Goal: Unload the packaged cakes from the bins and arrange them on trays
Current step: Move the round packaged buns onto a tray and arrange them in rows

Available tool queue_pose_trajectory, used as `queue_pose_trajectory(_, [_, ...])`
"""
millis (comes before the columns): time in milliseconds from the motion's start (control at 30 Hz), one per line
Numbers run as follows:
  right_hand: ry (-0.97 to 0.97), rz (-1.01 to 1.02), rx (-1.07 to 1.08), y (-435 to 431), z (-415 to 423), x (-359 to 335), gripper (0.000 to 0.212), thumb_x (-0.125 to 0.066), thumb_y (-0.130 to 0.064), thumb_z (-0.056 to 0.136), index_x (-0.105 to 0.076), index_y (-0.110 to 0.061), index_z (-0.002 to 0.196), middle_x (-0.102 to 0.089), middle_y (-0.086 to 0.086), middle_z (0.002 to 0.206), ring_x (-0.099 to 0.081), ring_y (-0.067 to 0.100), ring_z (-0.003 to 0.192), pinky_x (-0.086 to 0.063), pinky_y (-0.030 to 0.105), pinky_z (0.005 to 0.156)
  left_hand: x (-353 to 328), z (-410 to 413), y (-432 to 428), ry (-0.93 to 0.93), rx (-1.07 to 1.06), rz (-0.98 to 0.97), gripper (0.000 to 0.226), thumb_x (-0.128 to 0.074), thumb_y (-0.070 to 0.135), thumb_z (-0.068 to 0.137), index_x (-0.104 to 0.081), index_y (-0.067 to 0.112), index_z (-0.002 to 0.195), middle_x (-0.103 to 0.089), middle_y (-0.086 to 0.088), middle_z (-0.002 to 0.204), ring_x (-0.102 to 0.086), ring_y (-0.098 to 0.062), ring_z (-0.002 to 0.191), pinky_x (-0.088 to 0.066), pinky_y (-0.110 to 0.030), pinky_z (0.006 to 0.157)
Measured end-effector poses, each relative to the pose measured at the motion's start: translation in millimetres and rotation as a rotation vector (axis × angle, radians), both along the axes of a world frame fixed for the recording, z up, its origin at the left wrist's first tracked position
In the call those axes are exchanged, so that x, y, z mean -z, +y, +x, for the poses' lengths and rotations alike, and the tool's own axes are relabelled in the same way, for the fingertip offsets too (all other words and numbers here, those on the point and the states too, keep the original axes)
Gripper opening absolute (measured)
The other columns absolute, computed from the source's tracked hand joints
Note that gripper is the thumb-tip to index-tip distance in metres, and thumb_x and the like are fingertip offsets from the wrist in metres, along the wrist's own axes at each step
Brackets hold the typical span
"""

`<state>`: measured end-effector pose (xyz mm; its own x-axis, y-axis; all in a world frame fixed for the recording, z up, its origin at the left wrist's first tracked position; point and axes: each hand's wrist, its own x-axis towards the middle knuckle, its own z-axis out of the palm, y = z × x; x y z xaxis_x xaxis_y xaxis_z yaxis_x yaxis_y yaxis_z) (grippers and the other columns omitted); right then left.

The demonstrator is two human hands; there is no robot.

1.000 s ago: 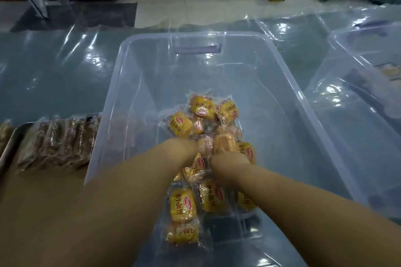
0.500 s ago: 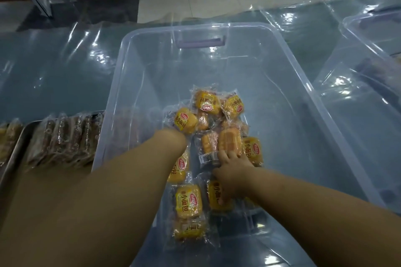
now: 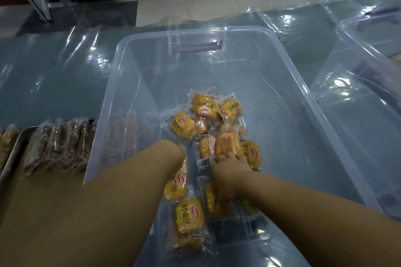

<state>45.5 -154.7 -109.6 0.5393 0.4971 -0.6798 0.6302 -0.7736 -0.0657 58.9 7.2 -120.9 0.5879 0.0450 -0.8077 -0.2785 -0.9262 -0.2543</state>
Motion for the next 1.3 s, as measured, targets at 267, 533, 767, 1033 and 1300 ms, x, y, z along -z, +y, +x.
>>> queue_pose_trajectory(267, [-0.170, 0.262, 0.382, -4, 40, -17, 0.043, -0.068, -0.014, 0.079, -0.044, -0.018, 0.114, -0.057, 0.008, 0.108, -0.056, 0.026, 0.091, -0.050, 0.037, 0.075, 6, 5, -1, 0.013, 0.054, 0.031, 0.071, -0.074, 0.037, 0.075, -0.044, 0.010, 0.134, -0.040, -0.015, 0.138, -0.038, -0.036, 0.128, -0.032, -0.047, 0.106])
queue_pose_trajectory(533, [-0.217, 0.246, 0.422, -13, 54, 3, 0.076, -0.075, -0.043, 0.070, -0.035, -0.017, 0.129, -0.033, 0.011, 0.139, -0.031, 0.032, 0.127, -0.032, 0.046, 0.104, -12, 5, -10, -0.036, -0.110, -0.090, 0.079, -0.083, 0.024, 0.066, -0.043, 0.009, 0.133, -0.057, -0.011, 0.119, -0.057, -0.031, 0.106, -0.048, -0.038, 0.085])
queue_pose_trajectory(767, [-0.205, 0.158, 0.415, -9, 55, -2, 0.072, -0.075, -0.039, 0.072, -0.038, -0.019, 0.130, -0.032, 0.014, 0.139, -0.028, 0.038, 0.126, -0.033, 0.049, 0.104, -44, 5, -20, -0.103, -0.028, -0.138, 0.062, -0.079, 0.028, 0.071, -0.054, 0.013, 0.126, -0.053, -0.003, 0.090, -0.054, -0.023, 0.087, -0.051, -0.033, 0.082])
queue_pose_trajectory(1033, [-0.208, 0.407, 0.493, -11, 60, -51, 0.050, -0.078, -0.018, 0.065, -0.038, -0.022, 0.096, -0.048, -0.001, 0.083, -0.046, 0.014, 0.068, -0.036, 0.027, 0.050, -92, -7, -3, -0.383, -0.156, -0.286, 0.054, -0.079, 0.022, 0.070, -0.052, 0.018, 0.116, -0.056, -0.001, 0.095, -0.053, -0.018, 0.083, -0.044, -0.027, 0.065])
queue_pose_trajectory(1300, [-0.406, 0.873, 0.533, -28, 31, -142, 0.062, -0.090, -0.025, 0.053, -0.046, -0.026, 0.096, -0.054, -0.005, 0.088, -0.054, 0.011, 0.073, -0.041, 0.024, 0.051, -156, -66, 39, -0.996, -0.449, -0.718, 0.046, -0.078, 0.031, 0.064, -0.044, 0.031, 0.095, -0.056, 0.005, 0.093, -0.055, -0.016, 0.081, -0.045, -0.031, 0.062])
